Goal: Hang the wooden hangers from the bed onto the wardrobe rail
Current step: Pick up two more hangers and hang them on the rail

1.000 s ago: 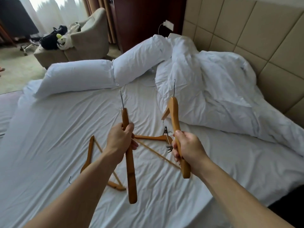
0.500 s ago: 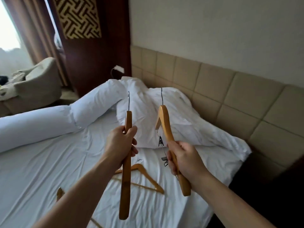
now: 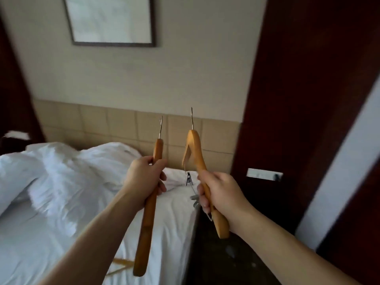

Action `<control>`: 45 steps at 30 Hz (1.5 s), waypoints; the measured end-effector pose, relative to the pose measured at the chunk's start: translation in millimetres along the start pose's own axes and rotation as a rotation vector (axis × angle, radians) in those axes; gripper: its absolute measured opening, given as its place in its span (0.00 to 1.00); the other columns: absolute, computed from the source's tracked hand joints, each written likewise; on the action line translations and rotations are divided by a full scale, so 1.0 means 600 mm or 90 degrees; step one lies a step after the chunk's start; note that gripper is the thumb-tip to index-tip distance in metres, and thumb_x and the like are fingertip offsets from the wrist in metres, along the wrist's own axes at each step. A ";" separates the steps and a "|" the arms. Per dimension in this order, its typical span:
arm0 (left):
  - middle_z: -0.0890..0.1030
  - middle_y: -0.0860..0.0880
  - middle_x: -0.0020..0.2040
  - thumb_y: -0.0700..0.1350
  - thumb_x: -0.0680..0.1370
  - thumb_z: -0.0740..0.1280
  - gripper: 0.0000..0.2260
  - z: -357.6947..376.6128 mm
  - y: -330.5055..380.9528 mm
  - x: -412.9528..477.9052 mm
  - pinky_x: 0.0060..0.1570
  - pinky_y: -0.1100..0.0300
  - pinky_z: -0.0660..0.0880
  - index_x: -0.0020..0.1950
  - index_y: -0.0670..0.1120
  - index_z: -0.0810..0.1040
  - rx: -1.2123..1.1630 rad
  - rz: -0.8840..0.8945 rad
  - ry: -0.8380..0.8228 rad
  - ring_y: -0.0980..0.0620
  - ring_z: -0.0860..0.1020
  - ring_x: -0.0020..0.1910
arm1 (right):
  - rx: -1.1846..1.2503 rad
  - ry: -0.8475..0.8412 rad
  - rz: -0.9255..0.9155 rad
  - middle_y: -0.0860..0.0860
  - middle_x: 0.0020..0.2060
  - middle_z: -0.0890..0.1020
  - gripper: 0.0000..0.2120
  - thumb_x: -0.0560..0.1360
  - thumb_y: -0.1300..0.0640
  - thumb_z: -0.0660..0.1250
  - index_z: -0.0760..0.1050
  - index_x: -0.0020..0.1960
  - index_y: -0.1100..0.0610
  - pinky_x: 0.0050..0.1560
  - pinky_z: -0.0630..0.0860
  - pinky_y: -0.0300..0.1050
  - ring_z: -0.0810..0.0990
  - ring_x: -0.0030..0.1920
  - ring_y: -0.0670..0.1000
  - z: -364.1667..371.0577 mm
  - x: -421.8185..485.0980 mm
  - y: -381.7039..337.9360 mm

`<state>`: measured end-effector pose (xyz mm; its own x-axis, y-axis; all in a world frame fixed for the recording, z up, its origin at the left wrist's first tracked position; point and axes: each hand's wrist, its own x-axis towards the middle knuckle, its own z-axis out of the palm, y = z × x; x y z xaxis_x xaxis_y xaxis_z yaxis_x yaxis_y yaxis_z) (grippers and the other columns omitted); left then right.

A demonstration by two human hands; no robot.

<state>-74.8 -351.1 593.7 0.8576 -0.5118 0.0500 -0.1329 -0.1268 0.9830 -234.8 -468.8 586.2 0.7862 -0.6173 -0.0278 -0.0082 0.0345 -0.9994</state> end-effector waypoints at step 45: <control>0.83 0.46 0.28 0.43 0.82 0.71 0.10 1.001 0.494 -0.865 0.21 0.66 0.74 0.47 0.36 0.84 -0.113 0.240 -1.040 0.56 0.77 0.18 | -0.013 1.078 -0.024 0.56 0.29 0.78 0.18 0.85 0.52 0.62 0.79 0.46 0.64 0.25 0.72 0.45 0.75 0.24 0.51 -0.740 -0.924 -0.216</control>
<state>-857.8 -633.0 753.0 -0.5977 -0.7857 0.1596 -0.0442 0.2311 0.9719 -944.1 -479.7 721.6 -0.7090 -0.7050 0.0174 -0.0243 -0.0002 -0.9997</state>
